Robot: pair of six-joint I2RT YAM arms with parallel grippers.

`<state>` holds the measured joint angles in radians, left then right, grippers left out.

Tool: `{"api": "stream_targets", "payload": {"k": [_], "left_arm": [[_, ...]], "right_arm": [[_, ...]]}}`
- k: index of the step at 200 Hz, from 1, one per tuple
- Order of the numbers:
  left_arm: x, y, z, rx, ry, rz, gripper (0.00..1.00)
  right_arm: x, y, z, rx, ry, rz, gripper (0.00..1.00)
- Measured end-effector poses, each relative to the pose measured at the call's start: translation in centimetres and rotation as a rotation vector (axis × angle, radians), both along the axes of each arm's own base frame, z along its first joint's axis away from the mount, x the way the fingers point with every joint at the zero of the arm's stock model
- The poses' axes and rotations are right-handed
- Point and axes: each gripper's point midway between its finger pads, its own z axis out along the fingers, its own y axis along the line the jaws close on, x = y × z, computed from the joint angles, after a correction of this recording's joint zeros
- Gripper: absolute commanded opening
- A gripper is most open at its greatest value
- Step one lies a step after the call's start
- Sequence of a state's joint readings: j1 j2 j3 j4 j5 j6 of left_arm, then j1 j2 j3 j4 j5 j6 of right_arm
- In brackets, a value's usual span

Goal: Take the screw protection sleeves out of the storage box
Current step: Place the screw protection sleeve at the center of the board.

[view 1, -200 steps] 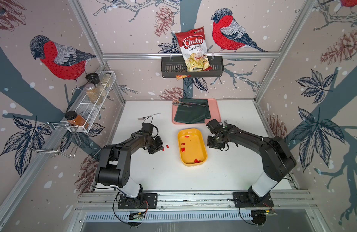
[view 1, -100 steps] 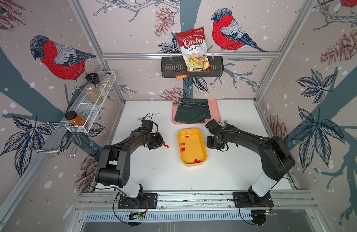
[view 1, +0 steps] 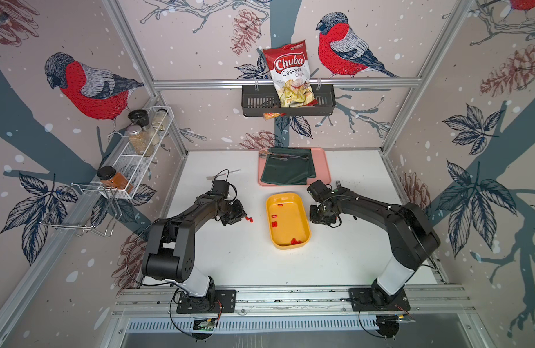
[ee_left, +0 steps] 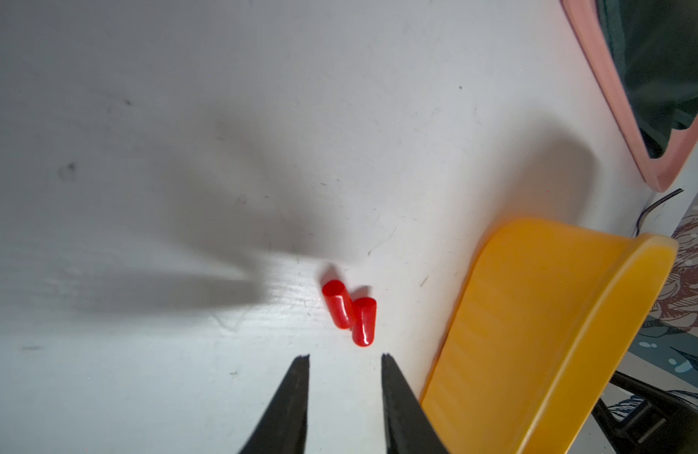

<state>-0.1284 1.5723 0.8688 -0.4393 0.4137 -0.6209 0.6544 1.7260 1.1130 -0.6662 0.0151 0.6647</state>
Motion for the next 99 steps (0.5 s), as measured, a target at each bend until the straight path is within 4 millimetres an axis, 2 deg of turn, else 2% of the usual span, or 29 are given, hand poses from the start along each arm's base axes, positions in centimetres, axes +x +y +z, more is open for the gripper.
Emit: {"api": "stream_targets", "payload": {"k": [41,76,99], "left_arm": [[-0.2,-0.2,-0.7,0.019,0.024,0.017,0.37],[0.3,-1.2,-1.1,0.039,0.036,0.008,0.37],[0.7,-1.1,-1.4,0.063,0.039,0.014,0.37]], "right_arm": [[-0.1,0.2,-0.3,-0.003,0.008,-0.008,0.33],[-0.1,0.3,-0.3,-0.002,0.007,-0.007,0.33],[0.0,0.2,-0.2,-0.006,0.002,-0.008,0.33]]}}
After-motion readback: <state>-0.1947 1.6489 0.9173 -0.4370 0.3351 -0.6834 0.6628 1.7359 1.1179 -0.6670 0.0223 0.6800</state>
